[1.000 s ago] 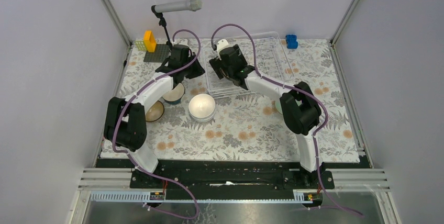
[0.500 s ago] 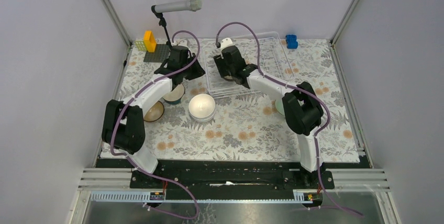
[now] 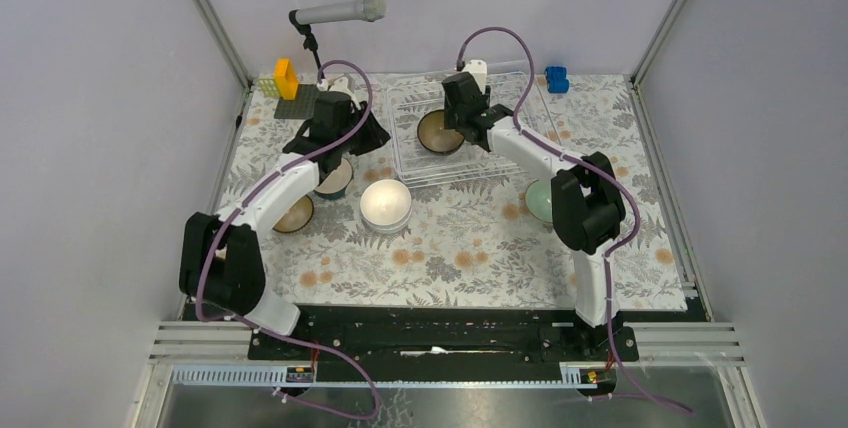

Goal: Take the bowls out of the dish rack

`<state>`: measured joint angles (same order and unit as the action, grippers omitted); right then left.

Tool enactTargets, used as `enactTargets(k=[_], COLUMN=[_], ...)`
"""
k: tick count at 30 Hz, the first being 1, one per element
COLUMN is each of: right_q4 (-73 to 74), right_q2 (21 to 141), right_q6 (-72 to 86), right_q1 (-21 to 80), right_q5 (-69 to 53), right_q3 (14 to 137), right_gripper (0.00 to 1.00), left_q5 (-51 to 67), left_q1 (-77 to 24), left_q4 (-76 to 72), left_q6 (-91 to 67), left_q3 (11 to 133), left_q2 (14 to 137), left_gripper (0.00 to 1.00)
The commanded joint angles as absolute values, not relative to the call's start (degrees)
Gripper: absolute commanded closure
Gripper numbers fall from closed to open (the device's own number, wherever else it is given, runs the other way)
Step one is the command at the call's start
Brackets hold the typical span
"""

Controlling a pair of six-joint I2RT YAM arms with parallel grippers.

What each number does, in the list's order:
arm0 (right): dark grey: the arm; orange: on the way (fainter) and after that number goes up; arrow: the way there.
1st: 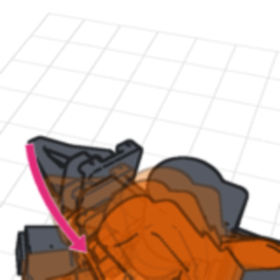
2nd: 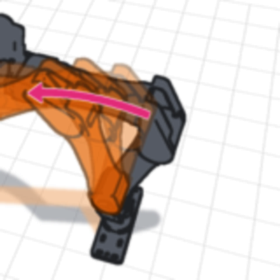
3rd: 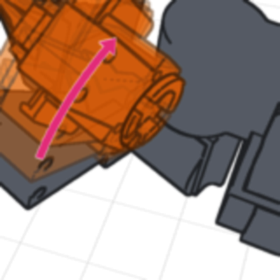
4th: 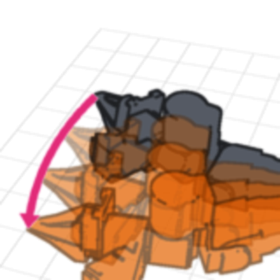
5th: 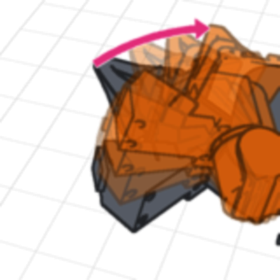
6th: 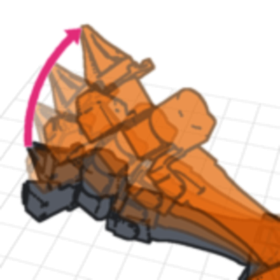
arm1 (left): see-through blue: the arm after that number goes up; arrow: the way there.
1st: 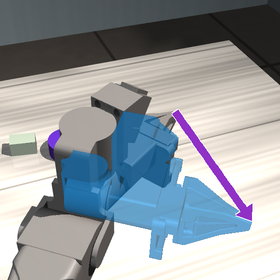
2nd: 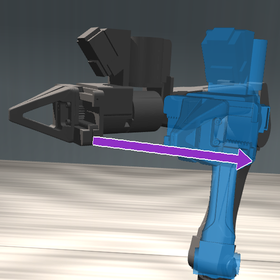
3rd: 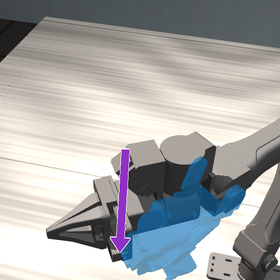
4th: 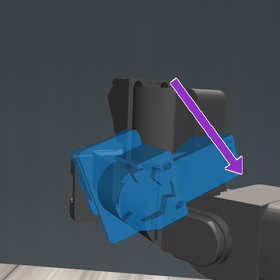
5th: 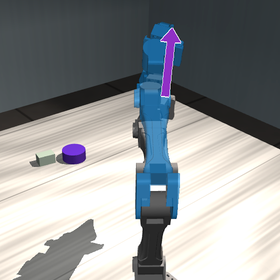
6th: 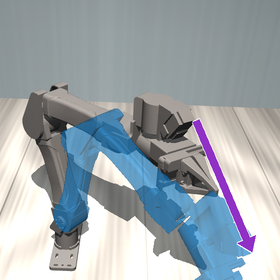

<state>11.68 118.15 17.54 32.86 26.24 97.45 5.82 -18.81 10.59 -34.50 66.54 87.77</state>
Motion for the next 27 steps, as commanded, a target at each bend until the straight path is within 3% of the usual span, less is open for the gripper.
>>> enactTargets(k=[1, 17, 23, 25, 27], right_q4=[14.29, 18.35, 18.8, 19.35, 19.15], right_q2=[118.34, 125.1, 126.25, 126.06, 124.91], right_q6=[22.23, 26.67, 27.26, 27.12, 26.85], right_q1=[32.95, 29.98, 29.71, 29.69, 29.7], right_q5=[29.56, 22.22, 22.1, 21.87, 21.21], right_q3=[100.73, 104.85, 105.47, 105.88, 106.39], right_gripper=[0.42, 0.48, 0.83, 1.0, 1.0], left_q5=[5.39, 4.48, 4.27, 4.14, 4.07], left_q1=[-19.8, -20.36, -20.52, -20.48, -20.48], left_q4=[6.79, 4.04, 4.07, 4.22, 4.22], left_q6=[-35.76, -37.77, -37.77, -37.76, -37.71], left_q3=[64.27, 58.12, 56.8, 56.23, 55.72], left_q2=[82.9, 76.13, 74.96, 74.45, 73.74], left_gripper=[0.65, 0.62, 0.62, 0.62, 0.61])
